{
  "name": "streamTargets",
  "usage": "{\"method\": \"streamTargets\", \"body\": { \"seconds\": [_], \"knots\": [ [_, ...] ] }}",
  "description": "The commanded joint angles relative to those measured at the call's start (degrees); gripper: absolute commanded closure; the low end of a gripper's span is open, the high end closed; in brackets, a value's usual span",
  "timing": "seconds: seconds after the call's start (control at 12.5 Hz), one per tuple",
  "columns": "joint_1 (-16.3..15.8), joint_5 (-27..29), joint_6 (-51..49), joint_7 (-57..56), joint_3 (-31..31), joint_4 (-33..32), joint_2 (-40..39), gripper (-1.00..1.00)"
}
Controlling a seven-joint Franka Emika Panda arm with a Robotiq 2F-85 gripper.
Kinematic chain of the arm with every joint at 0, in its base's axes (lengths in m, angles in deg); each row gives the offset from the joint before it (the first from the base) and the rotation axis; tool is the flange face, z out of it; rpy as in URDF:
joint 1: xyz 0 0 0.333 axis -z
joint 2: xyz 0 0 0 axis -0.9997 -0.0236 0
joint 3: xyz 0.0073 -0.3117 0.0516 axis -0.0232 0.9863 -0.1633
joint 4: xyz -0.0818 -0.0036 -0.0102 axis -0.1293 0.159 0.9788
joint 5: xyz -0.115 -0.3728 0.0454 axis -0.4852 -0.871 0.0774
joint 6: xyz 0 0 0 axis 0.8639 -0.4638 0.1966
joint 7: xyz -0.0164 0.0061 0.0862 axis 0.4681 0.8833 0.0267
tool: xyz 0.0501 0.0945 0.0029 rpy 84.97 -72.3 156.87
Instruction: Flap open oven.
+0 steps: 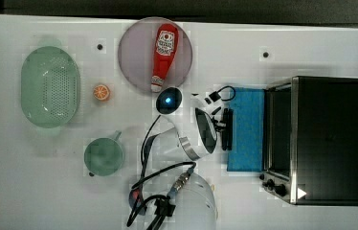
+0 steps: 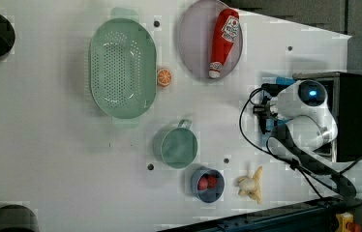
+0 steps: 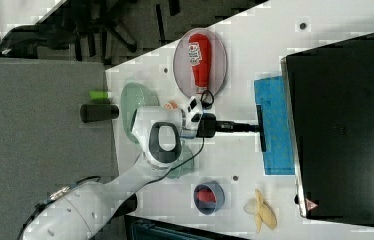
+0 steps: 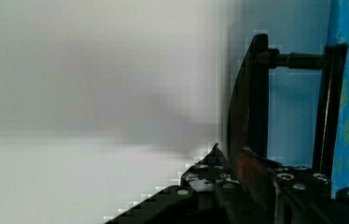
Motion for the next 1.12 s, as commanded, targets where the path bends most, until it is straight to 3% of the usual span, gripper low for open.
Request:
{"method": "streamTargets", "body": {
  "seconds": [0.08,0.32,0.56,0.8,1.12],
  "knots": [
    [-0.60,8.04,0.55,2.93,-1.46,2.11,9.20,0.65],
    [-0.61,20.13,-6.19,2.97,-1.51,3.90,17.32,0.65],
    [-0.55,30.75,-21.59,5.74,-1.13,10.52,24.31,0.65],
    [-0.55,31.65,-35.17,12.79,-1.05,19.49,27.88,0.65],
    [-0.56,31.62,-43.17,16.45,-1.12,26.31,29.89,0.65]
  ]
}}
